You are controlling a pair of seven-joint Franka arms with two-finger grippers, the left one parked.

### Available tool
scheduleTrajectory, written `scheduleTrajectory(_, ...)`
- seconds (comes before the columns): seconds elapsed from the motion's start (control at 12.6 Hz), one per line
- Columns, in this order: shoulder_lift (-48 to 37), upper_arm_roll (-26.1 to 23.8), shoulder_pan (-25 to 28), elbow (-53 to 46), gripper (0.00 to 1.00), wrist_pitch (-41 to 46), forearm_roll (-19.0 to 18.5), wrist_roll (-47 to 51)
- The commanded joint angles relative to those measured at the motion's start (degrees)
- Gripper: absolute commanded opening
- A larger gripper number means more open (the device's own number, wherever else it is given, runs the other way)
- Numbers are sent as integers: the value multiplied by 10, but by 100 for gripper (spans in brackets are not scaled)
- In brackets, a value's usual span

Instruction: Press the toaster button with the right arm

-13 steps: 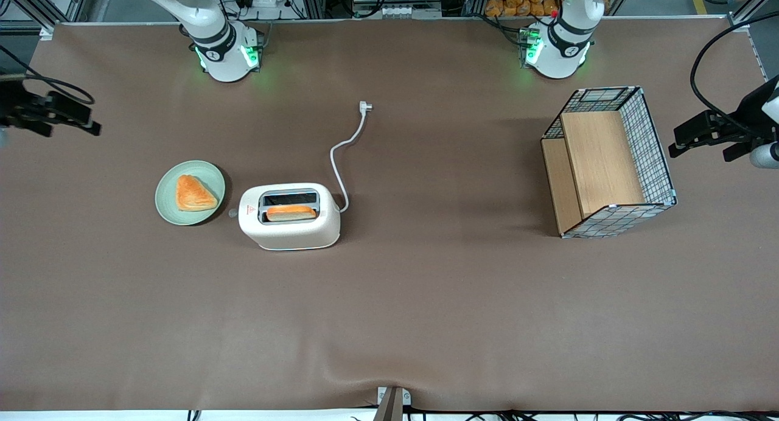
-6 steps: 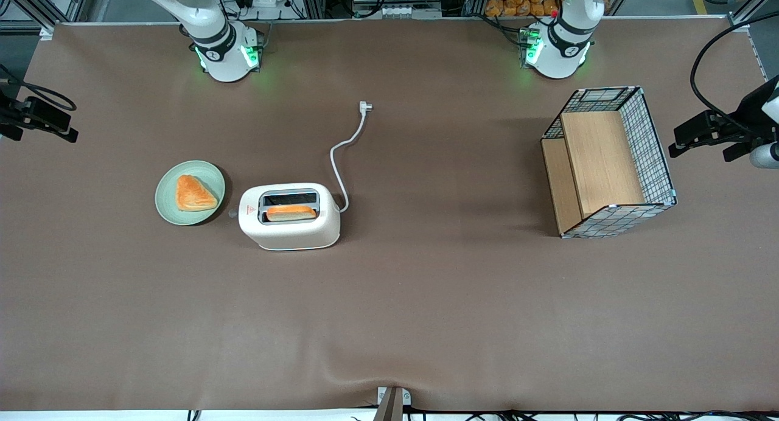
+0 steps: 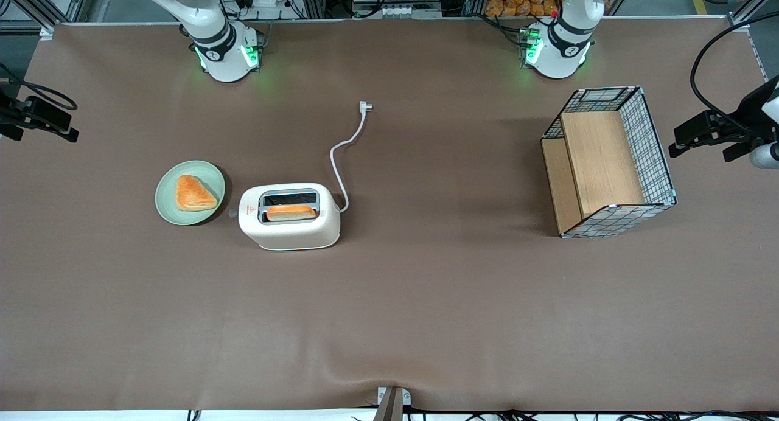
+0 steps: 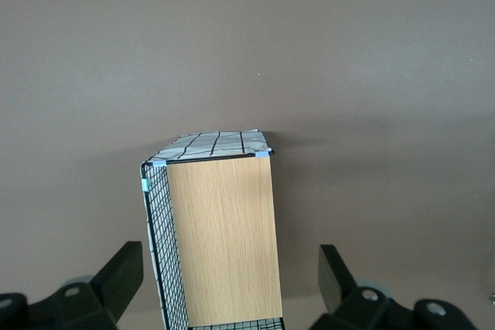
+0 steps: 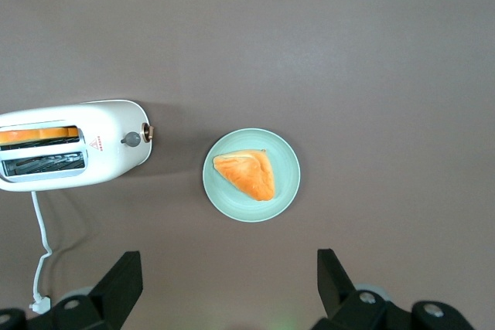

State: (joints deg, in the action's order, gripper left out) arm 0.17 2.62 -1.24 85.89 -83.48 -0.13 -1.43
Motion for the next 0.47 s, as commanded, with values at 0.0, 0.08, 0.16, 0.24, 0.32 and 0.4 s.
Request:
scheduleTrajectory(0.0, 6, 0, 5, -18, 100, 12, -11, 7)
scheduleTrajectory(0.08, 6, 0, 6, -18, 100, 12, -11, 7)
scheduleTrajectory(0.16, 6, 0, 6, -18, 100, 12, -11, 6)
scheduleTrajectory(0.24, 6, 0, 6, -18, 100, 11, -11, 6)
scheduleTrajectory(0.32, 6, 0, 6, -18, 100, 11, -11, 7)
scheduleTrajectory(0.4, 5, 0, 6, -18, 100, 11, -11, 9)
